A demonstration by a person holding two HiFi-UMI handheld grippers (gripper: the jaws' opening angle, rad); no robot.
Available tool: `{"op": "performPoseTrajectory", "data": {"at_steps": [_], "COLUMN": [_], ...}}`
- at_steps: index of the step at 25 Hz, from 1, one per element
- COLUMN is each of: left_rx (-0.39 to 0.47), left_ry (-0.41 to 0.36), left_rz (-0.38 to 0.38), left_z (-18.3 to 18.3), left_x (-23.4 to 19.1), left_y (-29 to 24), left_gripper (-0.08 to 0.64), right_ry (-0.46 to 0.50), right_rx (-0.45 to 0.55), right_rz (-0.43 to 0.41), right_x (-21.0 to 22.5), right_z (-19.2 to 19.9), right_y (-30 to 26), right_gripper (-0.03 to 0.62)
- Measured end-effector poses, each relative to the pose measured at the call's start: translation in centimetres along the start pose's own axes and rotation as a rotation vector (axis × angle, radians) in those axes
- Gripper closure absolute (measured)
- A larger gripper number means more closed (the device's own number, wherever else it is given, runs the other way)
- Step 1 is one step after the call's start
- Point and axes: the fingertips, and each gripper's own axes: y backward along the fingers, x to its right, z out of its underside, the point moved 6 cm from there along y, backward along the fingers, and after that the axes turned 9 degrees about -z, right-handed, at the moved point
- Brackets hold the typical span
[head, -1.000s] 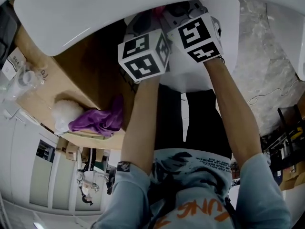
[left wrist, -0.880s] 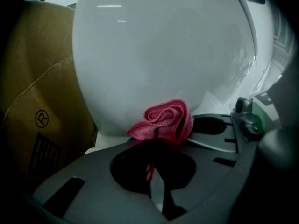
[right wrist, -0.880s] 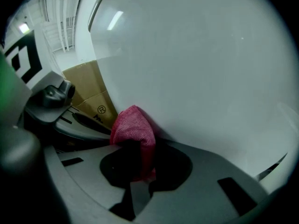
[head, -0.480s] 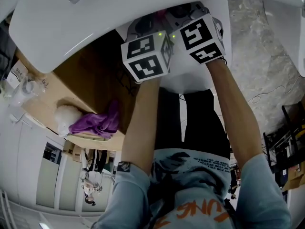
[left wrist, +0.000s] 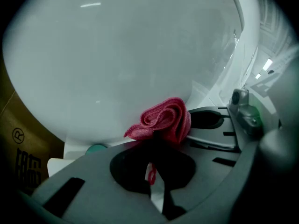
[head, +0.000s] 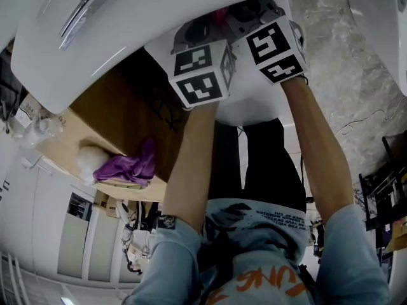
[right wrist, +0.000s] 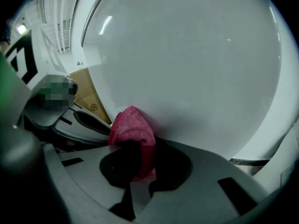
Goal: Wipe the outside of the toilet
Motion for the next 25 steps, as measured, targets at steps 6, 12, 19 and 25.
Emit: {"op": "performPoseTrajectory", "data": {"at_steps": [6, 12, 19, 25], "left_rx": [-0.001, -0.007, 0.006, 0.041], "left_ry": [-0.032, -0.127, -0.148, -0.194], "left_rz": [0.028, 0.062, 0.112, 0.116], "left_z": [-0.7, -1.4, -2.2, -1.7], "left_x": [2.4, 5.5, 8.5, 8.2], "left_y": [-0.8, -1.5, -2.3, -0.3], "left_gripper": [0.535, 0.535, 0.535, 0.535], "right_ry": [-0.01, 0.047, 0.058, -0.002], "right_rx": [0.013, -0.018, -0.031, -0.089], "right_rz": [0.024, 0.078, 0.144, 0.278], "right_x": [1.9, 3.8, 6.3, 7.9], "right_z": [0.8, 1.6, 2.3, 3.6], "right_y": [1.7, 3.8, 5.9, 7.7], "right_gripper": [0.526, 0.526, 0.526, 0.526]}}
